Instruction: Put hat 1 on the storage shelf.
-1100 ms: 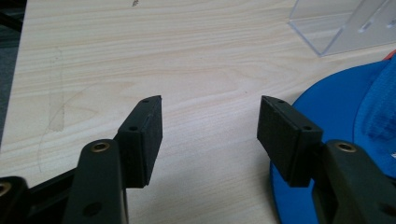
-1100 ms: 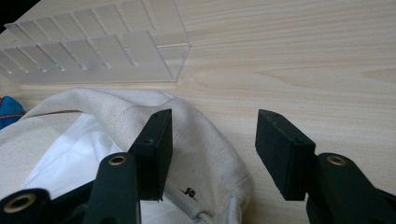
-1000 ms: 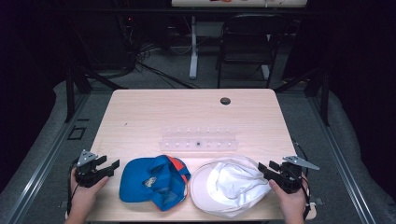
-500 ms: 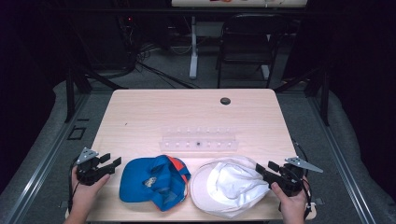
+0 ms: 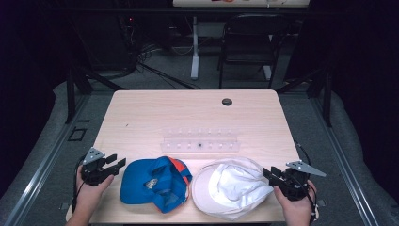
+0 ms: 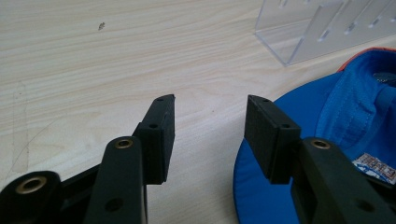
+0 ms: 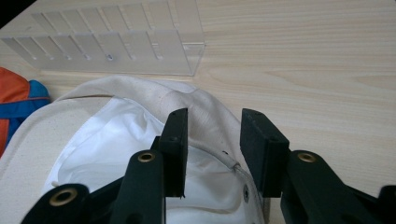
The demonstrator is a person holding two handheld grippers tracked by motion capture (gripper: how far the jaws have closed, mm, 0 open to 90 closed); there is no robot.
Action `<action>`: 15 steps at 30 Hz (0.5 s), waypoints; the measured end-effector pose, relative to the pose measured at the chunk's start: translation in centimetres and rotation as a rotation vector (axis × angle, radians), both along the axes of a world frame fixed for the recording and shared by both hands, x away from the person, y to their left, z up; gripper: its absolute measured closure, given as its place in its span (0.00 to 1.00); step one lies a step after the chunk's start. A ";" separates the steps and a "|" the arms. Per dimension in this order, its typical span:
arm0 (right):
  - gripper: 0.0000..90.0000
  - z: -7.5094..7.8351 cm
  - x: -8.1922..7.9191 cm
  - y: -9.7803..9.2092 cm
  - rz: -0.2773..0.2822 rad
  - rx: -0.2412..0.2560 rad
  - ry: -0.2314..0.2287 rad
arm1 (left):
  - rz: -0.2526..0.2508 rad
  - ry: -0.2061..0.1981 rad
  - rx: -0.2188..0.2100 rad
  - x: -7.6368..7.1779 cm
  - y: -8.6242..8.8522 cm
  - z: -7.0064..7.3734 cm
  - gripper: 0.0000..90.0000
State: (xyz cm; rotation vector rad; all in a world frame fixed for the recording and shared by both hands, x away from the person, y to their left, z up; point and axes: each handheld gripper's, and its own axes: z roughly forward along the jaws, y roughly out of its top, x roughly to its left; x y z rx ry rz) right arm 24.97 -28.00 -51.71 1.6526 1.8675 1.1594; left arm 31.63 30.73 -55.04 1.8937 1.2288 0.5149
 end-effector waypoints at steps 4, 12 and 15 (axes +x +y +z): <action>0.71 0.5 -0.2 0.0 -0.008 -0.032 0.019 | -0.010 -0.005 -0.001 -0.1 0.0 0.1 0.62; 0.61 0.8 -0.6 -0.6 0.066 -0.087 0.053 | -0.013 -0.003 0.004 -0.2 0.0 0.2 0.62; 0.59 0.5 -0.6 -0.7 0.053 -0.102 0.064 | -0.016 -0.007 0.006 -0.1 -0.1 0.1 0.62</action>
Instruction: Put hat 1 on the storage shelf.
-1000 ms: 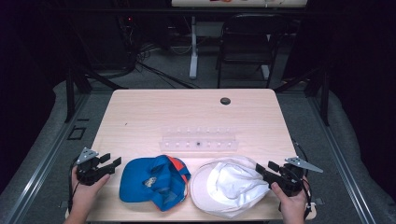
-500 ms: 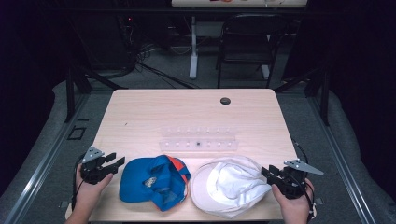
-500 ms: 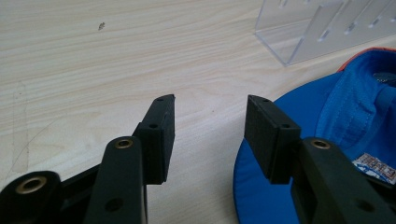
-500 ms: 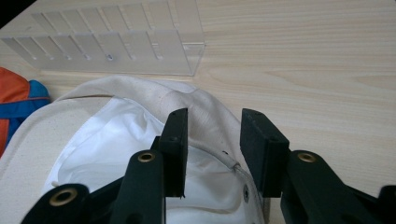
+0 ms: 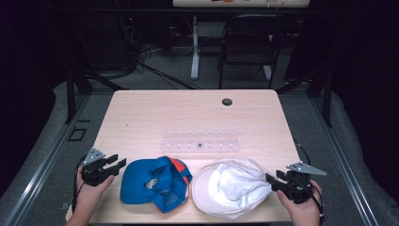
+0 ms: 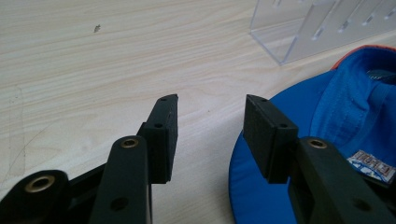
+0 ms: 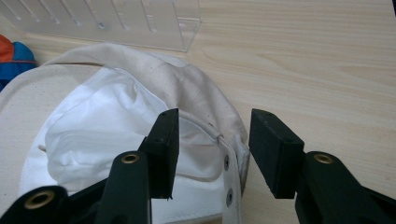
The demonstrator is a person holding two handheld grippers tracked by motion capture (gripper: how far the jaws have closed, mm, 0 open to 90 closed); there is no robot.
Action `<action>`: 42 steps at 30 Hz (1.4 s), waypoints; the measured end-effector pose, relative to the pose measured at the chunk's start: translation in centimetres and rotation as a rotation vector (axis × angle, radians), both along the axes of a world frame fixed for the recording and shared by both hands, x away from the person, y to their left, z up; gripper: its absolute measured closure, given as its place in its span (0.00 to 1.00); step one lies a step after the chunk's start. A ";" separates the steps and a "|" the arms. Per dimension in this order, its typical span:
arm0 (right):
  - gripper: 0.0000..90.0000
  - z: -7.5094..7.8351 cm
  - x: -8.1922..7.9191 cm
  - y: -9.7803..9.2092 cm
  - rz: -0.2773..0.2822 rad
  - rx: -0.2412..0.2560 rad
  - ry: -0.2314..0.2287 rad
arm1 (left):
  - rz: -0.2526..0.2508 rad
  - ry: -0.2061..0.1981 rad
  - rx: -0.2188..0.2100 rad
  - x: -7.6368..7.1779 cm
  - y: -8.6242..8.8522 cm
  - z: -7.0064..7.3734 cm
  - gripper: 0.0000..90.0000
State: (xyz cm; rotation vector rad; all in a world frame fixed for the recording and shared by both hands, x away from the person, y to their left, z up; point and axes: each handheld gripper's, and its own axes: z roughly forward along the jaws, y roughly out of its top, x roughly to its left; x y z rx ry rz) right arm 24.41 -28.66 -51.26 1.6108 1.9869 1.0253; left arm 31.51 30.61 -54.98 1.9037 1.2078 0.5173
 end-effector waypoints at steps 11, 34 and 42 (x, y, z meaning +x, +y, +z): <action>0.61 -1.4 0.5 -0.1 -0.009 -0.031 0.056 | 0.009 0.010 0.007 0.1 -0.2 -0.2 0.62; 0.77 -2.4 1.4 0.8 0.008 -0.121 0.089 | 0.018 0.024 0.013 0.2 -0.3 -0.3 0.61; 0.82 -2.2 1.4 1.7 0.012 -0.208 0.107 | 0.028 0.023 0.009 0.2 -0.1 -0.3 0.61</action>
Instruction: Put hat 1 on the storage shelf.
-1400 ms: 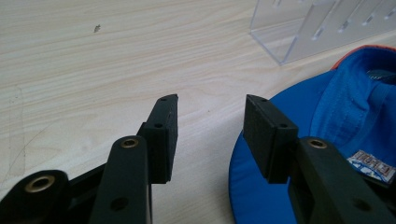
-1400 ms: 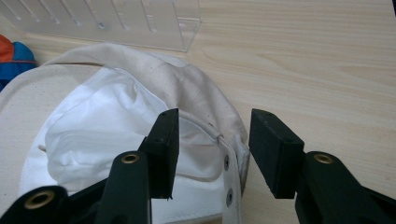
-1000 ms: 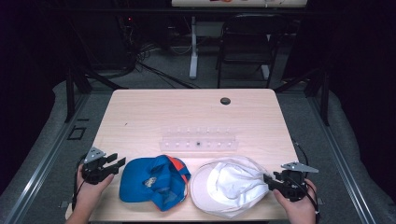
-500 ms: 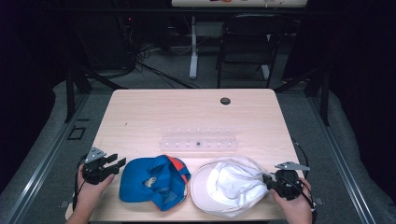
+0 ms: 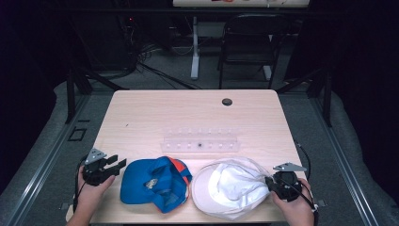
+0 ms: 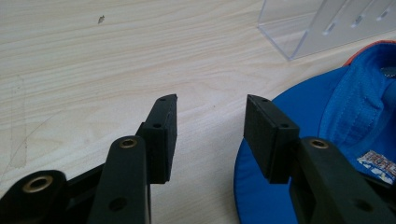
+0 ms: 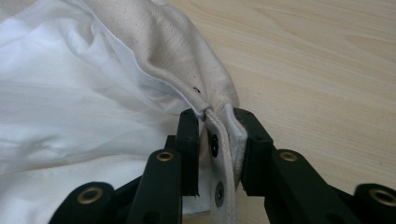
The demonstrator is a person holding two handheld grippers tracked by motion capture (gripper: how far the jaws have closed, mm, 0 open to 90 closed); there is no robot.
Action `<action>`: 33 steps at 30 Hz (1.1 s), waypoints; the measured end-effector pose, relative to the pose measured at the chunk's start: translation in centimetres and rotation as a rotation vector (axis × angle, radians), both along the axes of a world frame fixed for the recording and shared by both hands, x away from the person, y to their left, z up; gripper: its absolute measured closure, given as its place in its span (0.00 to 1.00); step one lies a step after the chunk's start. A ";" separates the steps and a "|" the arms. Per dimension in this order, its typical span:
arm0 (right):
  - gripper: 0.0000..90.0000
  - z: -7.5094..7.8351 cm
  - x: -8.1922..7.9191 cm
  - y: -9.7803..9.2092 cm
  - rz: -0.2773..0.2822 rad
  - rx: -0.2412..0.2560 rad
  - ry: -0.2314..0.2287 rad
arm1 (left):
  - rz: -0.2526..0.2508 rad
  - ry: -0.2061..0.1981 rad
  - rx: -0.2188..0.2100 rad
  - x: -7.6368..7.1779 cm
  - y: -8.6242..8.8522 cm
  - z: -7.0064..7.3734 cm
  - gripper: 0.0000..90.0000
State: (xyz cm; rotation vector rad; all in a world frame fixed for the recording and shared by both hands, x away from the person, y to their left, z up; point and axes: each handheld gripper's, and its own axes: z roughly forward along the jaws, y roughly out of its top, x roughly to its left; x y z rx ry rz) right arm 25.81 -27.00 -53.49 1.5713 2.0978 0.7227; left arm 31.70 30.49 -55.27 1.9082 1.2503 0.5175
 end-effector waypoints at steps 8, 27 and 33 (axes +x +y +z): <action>0.81 0.0 0.0 0.4 -0.006 -0.028 0.009 | 0.001 -0.005 -0.005 0.0 0.0 0.0 0.61; 0.90 2.1 1.8 1.7 0.019 -0.058 0.149 | 0.008 -0.003 -0.002 -0.1 0.2 0.1 0.62; 0.90 3.1 2.6 1.6 0.036 -0.059 0.201 | 0.006 0.000 -0.003 -0.1 0.1 0.1 0.62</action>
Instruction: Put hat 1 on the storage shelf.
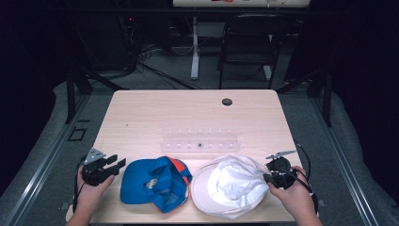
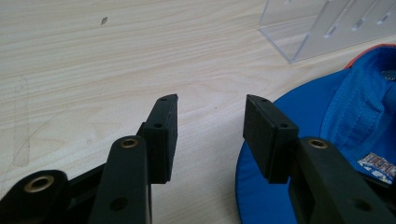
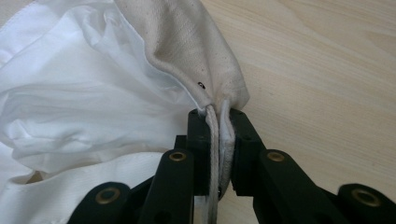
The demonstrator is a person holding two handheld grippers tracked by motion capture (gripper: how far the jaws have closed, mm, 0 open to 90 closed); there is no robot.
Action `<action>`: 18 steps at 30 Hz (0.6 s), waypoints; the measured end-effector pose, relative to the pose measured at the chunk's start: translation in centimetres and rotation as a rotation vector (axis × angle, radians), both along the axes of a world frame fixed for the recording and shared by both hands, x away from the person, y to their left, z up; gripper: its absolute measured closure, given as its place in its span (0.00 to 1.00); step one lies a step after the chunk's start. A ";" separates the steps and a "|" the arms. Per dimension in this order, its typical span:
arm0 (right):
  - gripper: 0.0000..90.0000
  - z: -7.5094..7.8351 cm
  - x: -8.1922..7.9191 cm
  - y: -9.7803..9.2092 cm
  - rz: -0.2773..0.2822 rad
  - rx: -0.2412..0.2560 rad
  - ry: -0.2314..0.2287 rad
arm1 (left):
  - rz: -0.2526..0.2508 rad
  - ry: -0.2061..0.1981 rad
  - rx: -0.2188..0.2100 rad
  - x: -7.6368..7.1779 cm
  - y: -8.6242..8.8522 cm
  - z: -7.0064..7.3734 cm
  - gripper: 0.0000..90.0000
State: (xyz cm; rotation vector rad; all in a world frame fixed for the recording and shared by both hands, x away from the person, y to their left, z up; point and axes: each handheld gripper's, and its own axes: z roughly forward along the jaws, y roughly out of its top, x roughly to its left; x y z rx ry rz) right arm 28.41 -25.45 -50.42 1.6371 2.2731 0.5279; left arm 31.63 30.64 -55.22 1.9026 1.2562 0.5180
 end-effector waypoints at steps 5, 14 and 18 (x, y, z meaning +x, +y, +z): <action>0.90 0.6 0.4 -0.1 -0.007 0.036 0.039 | -0.004 -0.009 -0.004 0.1 -0.1 -0.1 0.62; 0.90 2.2 1.0 -0.4 -0.034 0.078 0.109 | -0.004 -0.008 -0.006 0.1 -0.1 -0.1 0.62; 0.90 3.1 1.5 0.0 -0.022 0.028 0.155 | -0.004 -0.007 -0.002 0.0 -0.2 -0.1 0.62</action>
